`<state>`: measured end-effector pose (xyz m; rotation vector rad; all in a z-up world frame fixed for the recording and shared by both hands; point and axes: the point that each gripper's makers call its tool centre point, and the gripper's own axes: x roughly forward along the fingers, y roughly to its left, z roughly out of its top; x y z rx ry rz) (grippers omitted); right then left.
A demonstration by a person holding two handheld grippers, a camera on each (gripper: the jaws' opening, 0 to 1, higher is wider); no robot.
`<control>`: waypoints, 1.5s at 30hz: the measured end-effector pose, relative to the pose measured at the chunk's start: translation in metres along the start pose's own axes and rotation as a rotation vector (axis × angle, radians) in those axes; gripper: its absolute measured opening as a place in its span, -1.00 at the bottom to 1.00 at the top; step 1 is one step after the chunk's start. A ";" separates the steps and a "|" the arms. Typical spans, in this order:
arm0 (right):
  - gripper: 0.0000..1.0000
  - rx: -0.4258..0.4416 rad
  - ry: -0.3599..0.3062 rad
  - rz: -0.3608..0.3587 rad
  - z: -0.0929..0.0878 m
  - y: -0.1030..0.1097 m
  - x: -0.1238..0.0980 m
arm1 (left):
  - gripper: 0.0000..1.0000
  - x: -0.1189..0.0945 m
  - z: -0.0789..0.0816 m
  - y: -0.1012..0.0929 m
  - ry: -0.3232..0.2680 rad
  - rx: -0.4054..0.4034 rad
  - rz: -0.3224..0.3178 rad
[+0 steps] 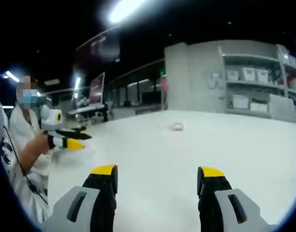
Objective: Open the resealable bag by pulling the two sides of the seal apart until the entire bag opening is separated and visibly accessible.
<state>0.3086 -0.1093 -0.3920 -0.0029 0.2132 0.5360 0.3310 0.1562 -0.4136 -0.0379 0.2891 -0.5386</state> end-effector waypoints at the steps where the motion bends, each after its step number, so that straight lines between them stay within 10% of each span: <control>1: 0.33 -0.003 0.001 -0.003 0.000 -0.001 0.000 | 0.47 0.000 0.000 0.000 -0.001 0.001 0.000; 45: 0.29 -0.151 0.055 0.023 0.033 -0.012 0.056 | 0.47 -0.003 0.004 0.002 0.001 0.010 0.004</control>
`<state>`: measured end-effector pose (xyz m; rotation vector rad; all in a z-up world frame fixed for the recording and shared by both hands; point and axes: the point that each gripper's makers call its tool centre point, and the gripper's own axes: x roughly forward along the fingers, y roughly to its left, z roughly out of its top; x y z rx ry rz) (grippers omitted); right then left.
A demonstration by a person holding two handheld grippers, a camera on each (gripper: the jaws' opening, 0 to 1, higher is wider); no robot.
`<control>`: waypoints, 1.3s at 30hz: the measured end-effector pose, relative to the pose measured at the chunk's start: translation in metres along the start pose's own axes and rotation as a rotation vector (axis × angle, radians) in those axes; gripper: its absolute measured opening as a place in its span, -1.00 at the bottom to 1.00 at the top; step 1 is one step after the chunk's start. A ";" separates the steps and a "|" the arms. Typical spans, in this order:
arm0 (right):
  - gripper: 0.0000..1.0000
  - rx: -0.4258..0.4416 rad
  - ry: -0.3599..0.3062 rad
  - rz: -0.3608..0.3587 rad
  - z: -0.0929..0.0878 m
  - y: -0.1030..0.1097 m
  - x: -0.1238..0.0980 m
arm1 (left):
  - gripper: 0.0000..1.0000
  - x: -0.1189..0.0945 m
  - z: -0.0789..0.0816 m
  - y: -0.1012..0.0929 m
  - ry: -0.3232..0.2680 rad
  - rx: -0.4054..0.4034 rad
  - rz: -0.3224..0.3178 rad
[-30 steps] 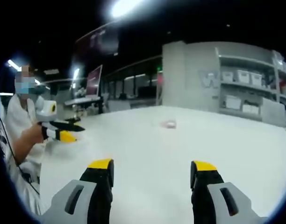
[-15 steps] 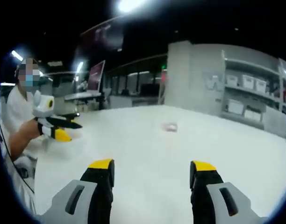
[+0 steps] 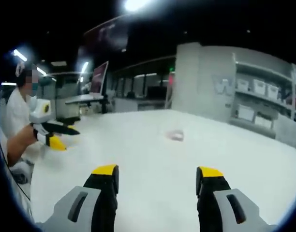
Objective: Open the resealable bag by pulling the two sides of the seal apart until the entire bag opening is separated and visibly accessible.
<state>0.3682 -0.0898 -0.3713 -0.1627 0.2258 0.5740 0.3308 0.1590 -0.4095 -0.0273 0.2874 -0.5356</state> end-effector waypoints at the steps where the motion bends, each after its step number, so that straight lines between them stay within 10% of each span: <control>1: 0.28 0.005 0.001 0.001 0.000 -0.001 0.001 | 0.47 0.000 0.000 0.000 -0.001 0.001 0.001; 39: 0.15 -0.023 0.061 0.050 -0.007 0.010 0.038 | 0.45 -0.002 -0.001 0.002 -0.001 -0.002 0.002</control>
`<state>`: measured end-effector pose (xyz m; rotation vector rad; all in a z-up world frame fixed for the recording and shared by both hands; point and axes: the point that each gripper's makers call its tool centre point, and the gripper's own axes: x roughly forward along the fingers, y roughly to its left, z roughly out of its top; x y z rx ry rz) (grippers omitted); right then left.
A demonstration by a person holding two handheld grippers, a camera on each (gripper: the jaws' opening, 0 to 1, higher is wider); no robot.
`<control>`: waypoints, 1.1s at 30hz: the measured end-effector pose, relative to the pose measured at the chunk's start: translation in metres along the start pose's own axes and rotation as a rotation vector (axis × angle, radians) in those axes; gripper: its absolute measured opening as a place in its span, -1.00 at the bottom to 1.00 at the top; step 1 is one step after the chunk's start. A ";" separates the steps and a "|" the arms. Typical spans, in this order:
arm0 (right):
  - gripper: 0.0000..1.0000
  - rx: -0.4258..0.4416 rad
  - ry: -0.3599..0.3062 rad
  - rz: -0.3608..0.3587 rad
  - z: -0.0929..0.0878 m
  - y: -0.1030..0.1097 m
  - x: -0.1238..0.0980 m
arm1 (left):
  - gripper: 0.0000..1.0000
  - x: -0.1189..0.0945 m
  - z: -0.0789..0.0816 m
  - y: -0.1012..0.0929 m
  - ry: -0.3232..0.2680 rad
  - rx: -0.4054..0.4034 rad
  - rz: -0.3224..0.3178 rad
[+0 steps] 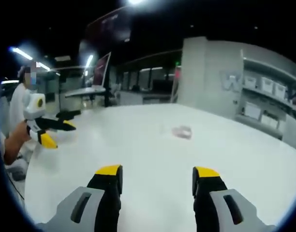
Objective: Open the resealable bag by pulling the two sides of the seal apart until the entire bag opening is separated and visibly accessible.
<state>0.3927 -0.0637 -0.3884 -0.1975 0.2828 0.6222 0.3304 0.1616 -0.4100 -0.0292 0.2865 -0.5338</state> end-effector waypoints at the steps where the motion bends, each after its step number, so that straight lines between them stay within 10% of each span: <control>1: 0.15 -0.001 0.002 0.001 0.000 0.000 0.001 | 0.45 0.000 0.000 0.001 0.000 0.000 0.001; 33: 0.07 -0.016 0.031 0.003 0.007 -0.017 0.042 | 0.43 0.001 0.004 0.008 0.007 0.002 0.015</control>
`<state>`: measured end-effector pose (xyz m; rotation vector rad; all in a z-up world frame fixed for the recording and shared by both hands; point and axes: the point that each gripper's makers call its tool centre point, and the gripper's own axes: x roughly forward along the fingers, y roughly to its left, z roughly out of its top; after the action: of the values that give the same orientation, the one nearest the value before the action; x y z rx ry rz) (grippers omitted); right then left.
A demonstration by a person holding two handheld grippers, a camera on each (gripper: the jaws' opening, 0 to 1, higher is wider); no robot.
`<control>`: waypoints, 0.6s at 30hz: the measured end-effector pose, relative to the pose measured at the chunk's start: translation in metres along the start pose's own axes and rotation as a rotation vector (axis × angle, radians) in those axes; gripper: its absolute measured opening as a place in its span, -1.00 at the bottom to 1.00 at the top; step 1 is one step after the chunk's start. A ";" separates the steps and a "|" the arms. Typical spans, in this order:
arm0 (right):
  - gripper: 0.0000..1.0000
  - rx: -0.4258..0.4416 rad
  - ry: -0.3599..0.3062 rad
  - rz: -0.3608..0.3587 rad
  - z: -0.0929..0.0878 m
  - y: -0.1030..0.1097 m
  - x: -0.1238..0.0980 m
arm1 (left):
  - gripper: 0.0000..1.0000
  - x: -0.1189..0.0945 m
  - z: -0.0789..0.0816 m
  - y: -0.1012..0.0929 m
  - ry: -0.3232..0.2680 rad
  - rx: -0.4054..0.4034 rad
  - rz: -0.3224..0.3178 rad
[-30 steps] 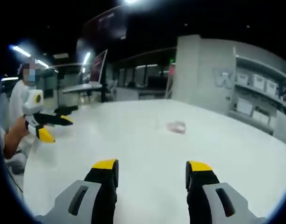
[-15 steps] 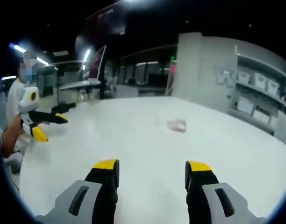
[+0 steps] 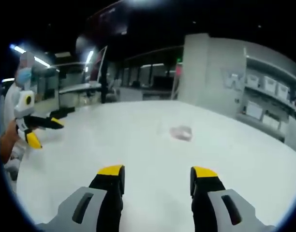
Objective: Open the resealable bag by pulling the two sides of the seal apart until the entire bag opening is separated and visibly accessible.
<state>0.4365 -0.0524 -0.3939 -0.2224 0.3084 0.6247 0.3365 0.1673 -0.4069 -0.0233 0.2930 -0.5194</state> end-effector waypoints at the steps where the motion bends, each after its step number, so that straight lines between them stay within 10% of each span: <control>1: 0.07 -0.004 0.000 0.000 0.001 0.000 0.001 | 0.43 0.000 0.000 0.000 0.000 0.000 0.000; 18: 0.01 -0.040 0.015 0.001 0.004 -0.010 0.021 | 0.42 -0.006 -0.003 0.001 0.003 0.003 0.009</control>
<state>0.4594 -0.0473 -0.3964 -0.2651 0.3107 0.6308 0.3307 0.1714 -0.4081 -0.0181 0.2950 -0.5115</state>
